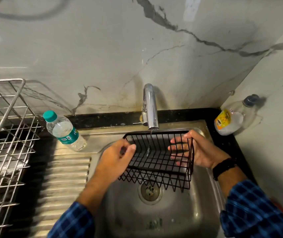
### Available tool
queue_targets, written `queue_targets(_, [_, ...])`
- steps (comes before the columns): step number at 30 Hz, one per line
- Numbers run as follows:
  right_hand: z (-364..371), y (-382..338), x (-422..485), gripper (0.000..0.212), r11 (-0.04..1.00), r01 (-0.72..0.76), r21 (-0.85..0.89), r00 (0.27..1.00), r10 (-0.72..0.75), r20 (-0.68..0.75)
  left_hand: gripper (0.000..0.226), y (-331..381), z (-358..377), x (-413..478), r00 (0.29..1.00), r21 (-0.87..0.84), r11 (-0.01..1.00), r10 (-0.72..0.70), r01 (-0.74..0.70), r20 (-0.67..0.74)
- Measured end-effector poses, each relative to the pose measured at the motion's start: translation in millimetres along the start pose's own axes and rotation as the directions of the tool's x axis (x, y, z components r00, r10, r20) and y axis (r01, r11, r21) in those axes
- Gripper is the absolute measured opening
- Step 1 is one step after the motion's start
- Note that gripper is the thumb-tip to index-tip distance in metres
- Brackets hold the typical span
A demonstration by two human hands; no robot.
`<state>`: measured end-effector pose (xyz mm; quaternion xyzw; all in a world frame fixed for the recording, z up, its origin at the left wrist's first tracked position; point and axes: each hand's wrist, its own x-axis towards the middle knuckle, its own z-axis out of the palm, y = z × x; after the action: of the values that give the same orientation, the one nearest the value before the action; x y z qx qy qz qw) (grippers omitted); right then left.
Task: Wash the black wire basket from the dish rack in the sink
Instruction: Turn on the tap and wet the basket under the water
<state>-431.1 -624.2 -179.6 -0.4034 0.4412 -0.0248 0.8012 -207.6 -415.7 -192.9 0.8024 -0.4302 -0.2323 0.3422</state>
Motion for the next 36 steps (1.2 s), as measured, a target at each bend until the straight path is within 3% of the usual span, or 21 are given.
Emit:
queue_targets(1, [-0.9, 0.6, -0.4, 0.055, 0.999, 0.029, -0.044, 0.999, -0.029, 0.016, 0.016, -6.0, -1.9, 0.0, 0.995, 0.019, 0.996, -0.092, 0.091, 0.043])
queue_targets(3, [5.8, 2.0, -0.5, 0.058, 0.987, 0.111, -0.113, 0.992, -0.104, 0.072, 0.054, -10.3, 1.2, -1.8, 0.971, 0.110, 0.966, -0.238, 0.233, 0.035])
queue_targets(5, [15.4, 4.1, 0.5, 0.055, 0.974, 0.180, -0.136, 0.981, -0.168, 0.098, 0.070, -3.8, 9.1, -3.2, 0.954, 0.175, 0.938, -0.293, 0.299, -0.060])
queue_targets(9, [20.1, 9.2, 0.8, 0.052, 0.955, 0.278, -0.102, 0.959, -0.271, 0.080, 0.056, -0.4, 1.8, 2.6, 0.893, 0.202, 0.891, -0.342, 0.407, -0.291])
queue_targets(11, [16.1, 11.2, 1.4, 0.055, 0.945, 0.317, -0.079, 0.947, -0.311, 0.080, 0.054, -10.5, -3.6, 4.5, 0.887, 0.234, 0.880, -0.332, 0.414, -0.319])
queue_targets(12, [14.6, 11.6, 2.4, 0.056, 0.938, 0.340, -0.067, 0.940, -0.336, 0.056, 0.048, -16.0, -4.2, 4.6, 0.897, 0.168, 0.902, -0.343, 0.398, -0.280])
queue_targets(14, [12.2, 10.4, 4.8, 0.053, 0.910, 0.411, -0.058, 0.911, -0.412, -0.018, 0.035, -20.3, -3.6, 4.7, 0.908, -0.154, 0.908, -0.407, 0.390, -0.102])
queue_targets(17, [2.8, 10.2, 11.6, 0.040, 0.814, 0.580, -0.024, 0.796, -0.572, -0.198, 0.013, -7.9, 6.4, 2.3, 0.891, -0.534, 0.721, -0.422, 0.442, 0.167])
queue_targets(20, [-6.3, 5.6, 14.4, 0.033, 0.768, 0.616, -0.173, 0.710, -0.637, -0.300, 0.016, 8.8, 15.2, 2.1, 0.897, -0.583, 0.692, -0.406, 0.426, 0.173])
queue_targets(23, [1.9, -8.8, 6.3, 0.034, 0.808, 0.487, -0.333, 0.714, -0.587, -0.381, 0.033, 9.7, 20.1, 5.1, 0.865, -0.649, 0.602, -0.463, 0.465, 0.191])
queue_targets(26, [5.0, -19.2, 2.0, 0.061, 0.875, 0.348, -0.337, 0.655, -0.484, -0.581, 0.043, 19.7, 25.7, 5.2, 0.838, -0.633, 0.577, -0.494, 0.515, 0.232])
queue_targets(28, [1.7, -15.6, -8.9, 0.073, 0.886, 0.364, -0.288, 0.606, -0.460, -0.649, 0.044, 24.5, 29.8, 8.7, 0.816, -0.614, 0.560, -0.508, 0.556, 0.275])
queue_targets(30, [-1.0, -0.1, -25.8, 0.065, 0.807, 0.472, -0.354, 0.555, -0.585, -0.591, 0.042, 26.9, 33.4, 14.9, 0.792, -0.586, 0.549, -0.520, 0.597, 0.320])
queue_targets(33, [-10.5, 23.3, -53.3, 0.029, 0.613, 0.597, -0.518, 0.491, -0.789, -0.368, 0.036, 32.3, 39.8, 21.1, 0.750, -0.537, 0.528, -0.528, 0.658, 0.399])
queue_targets(34, [-17.2, 27.5, -57.9, 0.027, 0.592, 0.566, -0.574, 0.504, -0.799, -0.327, 0.035, 36.1, 41.6, 22.1, 0.737, -0.520, 0.524, -0.519, 0.674, 0.433])
queue_targets(36, [-34.4, 33.9, -61.8, 0.038, 0.684, 0.446, -0.578, 0.609, -0.704, -0.364, 0.037, 43.1, 45.5, 23.5, 0.721, -0.519, 0.500, -0.481, 0.693, 0.499])
